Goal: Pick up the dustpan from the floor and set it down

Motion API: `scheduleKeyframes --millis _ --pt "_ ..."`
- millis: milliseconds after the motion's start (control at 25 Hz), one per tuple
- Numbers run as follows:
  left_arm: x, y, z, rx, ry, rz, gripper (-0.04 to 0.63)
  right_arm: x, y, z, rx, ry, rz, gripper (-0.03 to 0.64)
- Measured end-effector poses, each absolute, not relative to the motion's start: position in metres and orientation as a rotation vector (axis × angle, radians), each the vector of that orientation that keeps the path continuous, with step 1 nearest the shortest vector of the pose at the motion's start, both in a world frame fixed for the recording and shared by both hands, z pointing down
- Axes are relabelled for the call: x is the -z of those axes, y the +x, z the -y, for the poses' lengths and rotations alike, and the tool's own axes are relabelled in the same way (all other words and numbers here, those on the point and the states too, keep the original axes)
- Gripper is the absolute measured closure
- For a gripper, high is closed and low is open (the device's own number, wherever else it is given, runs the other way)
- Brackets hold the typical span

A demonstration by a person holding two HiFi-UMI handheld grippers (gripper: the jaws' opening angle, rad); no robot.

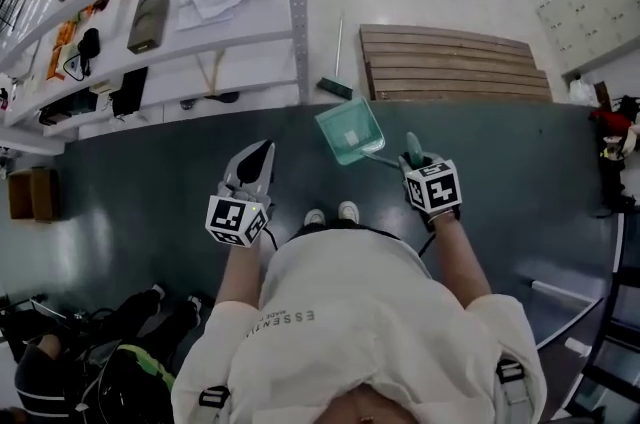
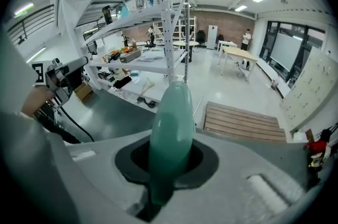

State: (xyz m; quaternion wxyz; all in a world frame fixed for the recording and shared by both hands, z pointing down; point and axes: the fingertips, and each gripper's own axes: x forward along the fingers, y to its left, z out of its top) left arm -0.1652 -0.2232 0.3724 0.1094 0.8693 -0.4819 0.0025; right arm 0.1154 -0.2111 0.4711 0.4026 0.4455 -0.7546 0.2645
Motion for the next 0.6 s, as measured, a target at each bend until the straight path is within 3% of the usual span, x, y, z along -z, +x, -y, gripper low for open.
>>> scheduleKeyframes --millis 600 --pt "-0.409 -0.141 0.216 -0.05 2.467 1.319 0.578 -0.525 0.115 0.212 -0.774 1.1 1.829 0.583"
